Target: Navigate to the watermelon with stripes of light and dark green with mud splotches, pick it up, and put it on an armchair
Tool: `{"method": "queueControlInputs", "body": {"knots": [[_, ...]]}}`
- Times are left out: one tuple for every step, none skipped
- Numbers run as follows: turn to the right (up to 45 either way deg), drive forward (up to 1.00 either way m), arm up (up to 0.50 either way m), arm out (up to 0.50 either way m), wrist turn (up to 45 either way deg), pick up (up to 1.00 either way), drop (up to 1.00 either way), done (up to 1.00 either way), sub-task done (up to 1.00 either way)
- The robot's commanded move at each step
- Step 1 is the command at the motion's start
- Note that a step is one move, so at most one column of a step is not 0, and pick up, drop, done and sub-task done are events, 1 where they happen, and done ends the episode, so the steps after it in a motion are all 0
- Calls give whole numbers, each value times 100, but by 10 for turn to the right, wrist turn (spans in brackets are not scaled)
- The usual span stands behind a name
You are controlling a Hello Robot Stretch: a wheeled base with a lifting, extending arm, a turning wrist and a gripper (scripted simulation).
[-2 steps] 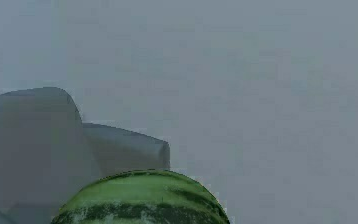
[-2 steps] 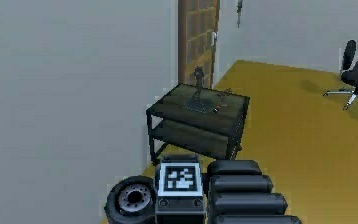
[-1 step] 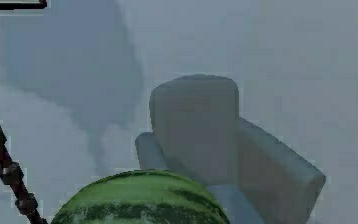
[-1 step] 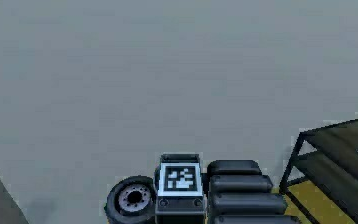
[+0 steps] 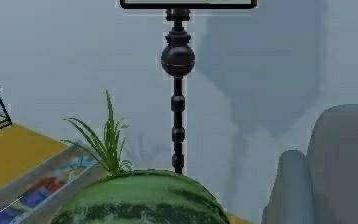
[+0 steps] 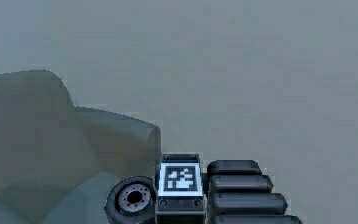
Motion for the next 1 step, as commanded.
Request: {"method": "queueControlInputs", "body": {"knots": [[-450,0,0,0,0,0,0,0,0]]}}
